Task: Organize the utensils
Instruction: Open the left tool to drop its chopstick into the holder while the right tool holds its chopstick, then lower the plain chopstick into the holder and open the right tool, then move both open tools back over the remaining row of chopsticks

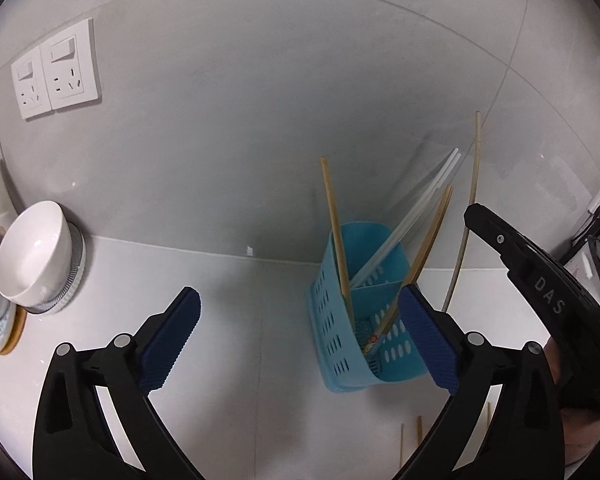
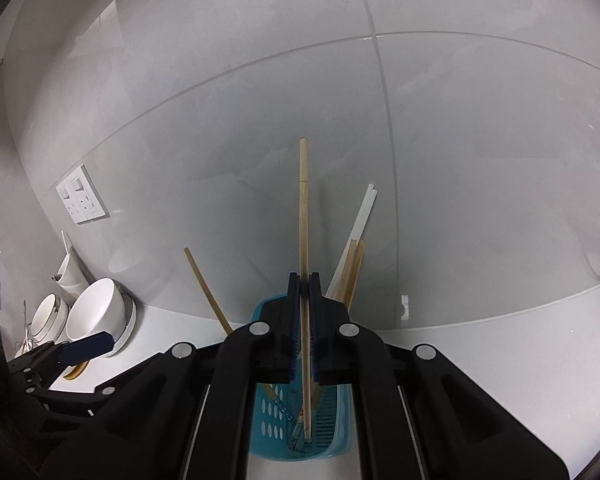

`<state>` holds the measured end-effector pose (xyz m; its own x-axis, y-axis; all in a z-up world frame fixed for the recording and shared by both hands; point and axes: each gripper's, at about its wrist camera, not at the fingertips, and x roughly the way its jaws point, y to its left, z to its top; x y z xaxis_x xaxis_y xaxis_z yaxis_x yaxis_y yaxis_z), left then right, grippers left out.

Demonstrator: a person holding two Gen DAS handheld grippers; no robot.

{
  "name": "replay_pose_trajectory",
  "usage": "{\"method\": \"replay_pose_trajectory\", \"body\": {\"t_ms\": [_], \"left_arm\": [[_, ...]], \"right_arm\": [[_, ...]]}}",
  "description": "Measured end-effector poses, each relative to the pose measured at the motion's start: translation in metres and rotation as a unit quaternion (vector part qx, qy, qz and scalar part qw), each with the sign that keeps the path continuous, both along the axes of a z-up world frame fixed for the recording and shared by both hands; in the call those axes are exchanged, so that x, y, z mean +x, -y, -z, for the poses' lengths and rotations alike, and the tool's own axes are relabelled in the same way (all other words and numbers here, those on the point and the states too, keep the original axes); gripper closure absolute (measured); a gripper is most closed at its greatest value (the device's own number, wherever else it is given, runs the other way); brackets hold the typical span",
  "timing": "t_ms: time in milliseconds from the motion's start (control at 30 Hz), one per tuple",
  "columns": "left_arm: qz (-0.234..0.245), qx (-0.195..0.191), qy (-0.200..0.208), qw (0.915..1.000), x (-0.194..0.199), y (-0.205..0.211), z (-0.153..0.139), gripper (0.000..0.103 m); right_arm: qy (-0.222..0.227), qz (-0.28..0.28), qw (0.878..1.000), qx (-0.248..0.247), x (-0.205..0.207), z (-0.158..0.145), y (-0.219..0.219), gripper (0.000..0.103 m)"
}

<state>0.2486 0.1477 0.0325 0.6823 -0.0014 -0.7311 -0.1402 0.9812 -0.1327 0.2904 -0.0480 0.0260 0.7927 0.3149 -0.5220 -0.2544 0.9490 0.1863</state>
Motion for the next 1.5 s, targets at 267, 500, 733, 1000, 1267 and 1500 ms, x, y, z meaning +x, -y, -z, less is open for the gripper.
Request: {"method": "replay_pose_trajectory", "body": {"t_ms": [267,500,733,1000,1267,1500], "left_arm": [[-0.001,0.003,-0.009,1.0,0.002,-0.007,0.012,0.006],[-0.002,0.013,-0.012,0.9998,0.002,-0.011,0.019,0.006],[-0.001,0.009,-0.022,0.9997,0.004,-0.014,0.023,0.006],[-0.003,0.01,-0.037,0.9993,0.0,-0.013,0.022,0.006],[0.0,0.018,-0.042,0.9989,-0.01,-0.005,0.025,0.006],[0.011,0.011,-0.044,0.9989,-0.027,0.012,0.029,0.006]], "right_arm": [[-0.005,-0.005,1.0,-0.019,0.001,0.027,-0.013,0.099],[-0.02,-0.009,0.999,-0.032,0.0,0.048,-0.02,0.099],[-0.041,-0.018,0.998,-0.054,-0.002,0.053,-0.024,0.096],[-0.031,-0.007,0.996,-0.081,-0.018,0.039,-0.014,0.057],[-0.042,0.019,0.994,-0.1,-0.039,0.035,0.009,0.031],[-0.048,0.034,0.994,-0.094,-0.067,0.033,0.034,0.016]]}}
